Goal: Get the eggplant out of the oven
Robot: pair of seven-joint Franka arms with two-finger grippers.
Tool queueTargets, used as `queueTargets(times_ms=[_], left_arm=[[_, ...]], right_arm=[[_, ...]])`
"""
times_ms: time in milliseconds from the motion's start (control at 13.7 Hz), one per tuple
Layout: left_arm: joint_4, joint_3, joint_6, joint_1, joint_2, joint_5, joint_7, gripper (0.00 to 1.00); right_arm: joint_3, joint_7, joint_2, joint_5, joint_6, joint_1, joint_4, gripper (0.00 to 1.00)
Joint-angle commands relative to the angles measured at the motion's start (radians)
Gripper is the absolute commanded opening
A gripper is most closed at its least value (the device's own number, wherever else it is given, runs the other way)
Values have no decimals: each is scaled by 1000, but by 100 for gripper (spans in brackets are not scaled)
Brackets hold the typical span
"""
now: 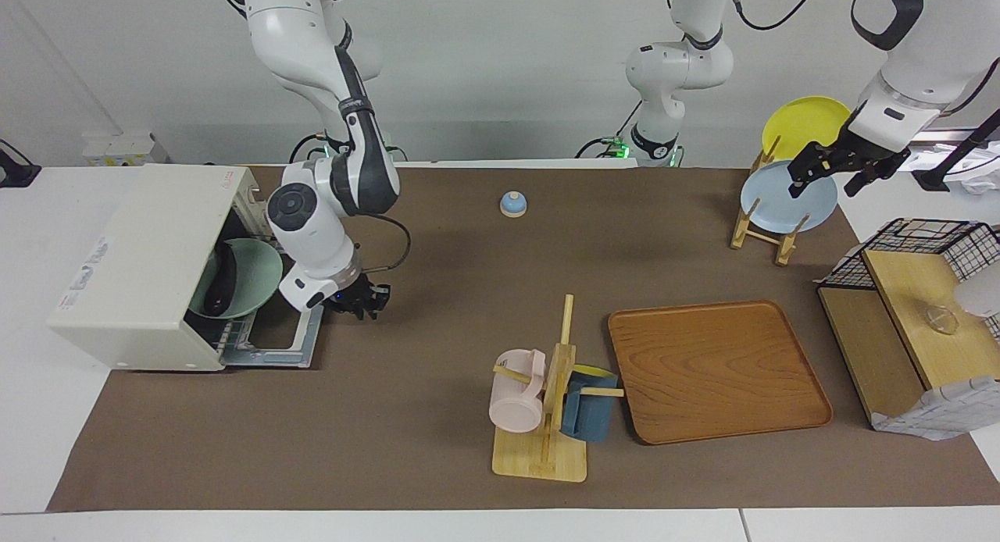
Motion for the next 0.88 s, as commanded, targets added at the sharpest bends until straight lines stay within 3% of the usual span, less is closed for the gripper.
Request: queueTargets(times_ms=[0,220,585,659,732,805], left_arm=[[2,-6,-16,12,-9,4,8,100],[3,-6,-16,12,-9,4,8,100],[2,-6,-16,12,-9,4,8,100],[2,-6,-16,12,-9,4,8,100],[2,-6,-16,12,-9,4,8,100],[3,-6,-16,12,-9,4,8,100]], right_arm=[[-12,-2,-115,-110,-145,-78,0,56],[-11,1,-140,-219,-190,-164,-35,59],[-11,-25,-159,-241,-48,-212,-165,55],[-11,-48,-156,-276,-22,-212,-174,48],[-9,-80,-154,-323,-19,-212,-176,34],[-9,-92,-153,-360,-26,-201,-173,14]])
